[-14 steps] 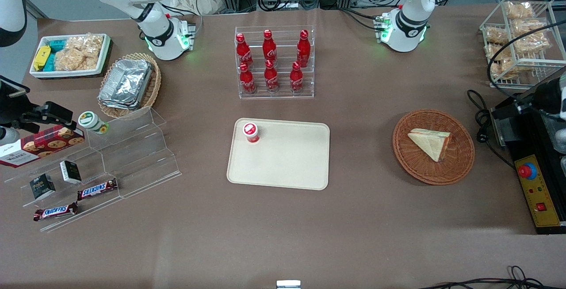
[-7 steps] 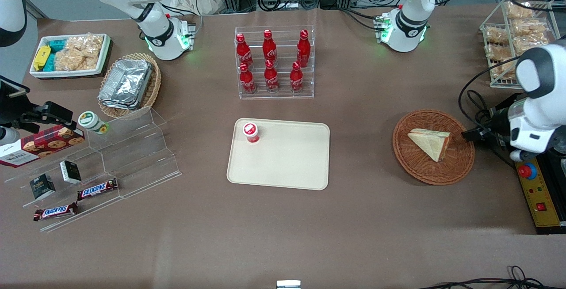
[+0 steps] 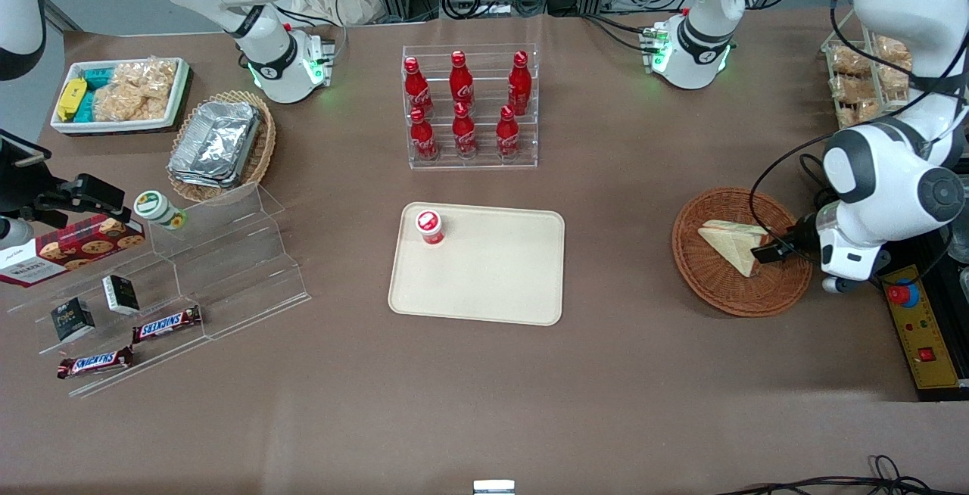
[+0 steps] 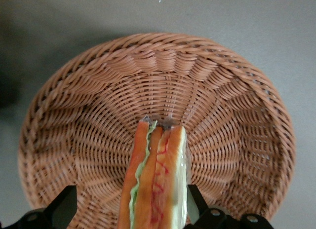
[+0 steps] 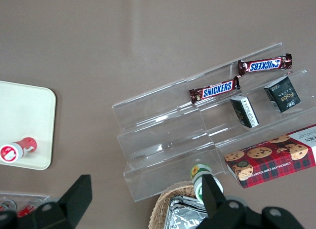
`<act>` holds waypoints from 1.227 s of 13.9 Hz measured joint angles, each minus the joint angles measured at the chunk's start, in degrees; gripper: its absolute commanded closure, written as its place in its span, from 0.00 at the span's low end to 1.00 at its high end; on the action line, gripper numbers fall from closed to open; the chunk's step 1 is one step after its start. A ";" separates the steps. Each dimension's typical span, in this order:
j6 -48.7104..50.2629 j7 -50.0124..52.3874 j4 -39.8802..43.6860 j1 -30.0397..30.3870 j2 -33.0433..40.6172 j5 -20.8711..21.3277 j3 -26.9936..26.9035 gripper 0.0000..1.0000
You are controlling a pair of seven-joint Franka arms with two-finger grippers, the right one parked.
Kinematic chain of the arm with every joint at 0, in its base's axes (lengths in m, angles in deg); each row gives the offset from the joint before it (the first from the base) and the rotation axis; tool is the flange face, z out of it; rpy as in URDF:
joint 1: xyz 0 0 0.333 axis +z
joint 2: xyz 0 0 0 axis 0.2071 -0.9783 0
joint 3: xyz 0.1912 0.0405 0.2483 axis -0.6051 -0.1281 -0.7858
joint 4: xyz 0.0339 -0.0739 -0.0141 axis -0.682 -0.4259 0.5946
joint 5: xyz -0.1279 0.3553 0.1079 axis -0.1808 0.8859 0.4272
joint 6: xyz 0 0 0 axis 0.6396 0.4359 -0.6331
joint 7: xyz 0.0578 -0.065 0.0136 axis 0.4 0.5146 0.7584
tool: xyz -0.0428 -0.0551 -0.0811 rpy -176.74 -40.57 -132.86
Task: Place sandwich from basket to tray
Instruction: 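Close the left gripper on the wrapped sandwich's crust edge, then lift the sandwich up out of the basket with the left gripper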
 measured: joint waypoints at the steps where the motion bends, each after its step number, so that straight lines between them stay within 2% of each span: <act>1: -1.42 0.00 -0.74 -0.02 -0.58 -0.09 0.06 0.01; 3: -2.35 0.42 -1.35 -0.20 -1.23 -0.21 0.16 0.12; 4: -2.51 1.63 -1.36 -0.53 -1.29 -0.23 0.19 0.21; 7: -3.06 6.40 -1.36 -2.66 -1.31 -0.23 0.36 0.60; 9: -3.29 7.71 -1.34 -3.49 -1.31 -0.23 0.36 0.80; 10: -3.29 7.73 -1.22 -3.51 -1.29 -0.23 0.34 0.83; 14: -1.63 7.53 0.67 -3.54 0.11 -0.01 0.32 0.86; 17: 9.56 7.43 5.84 -3.59 5.14 3.14 1.02 0.86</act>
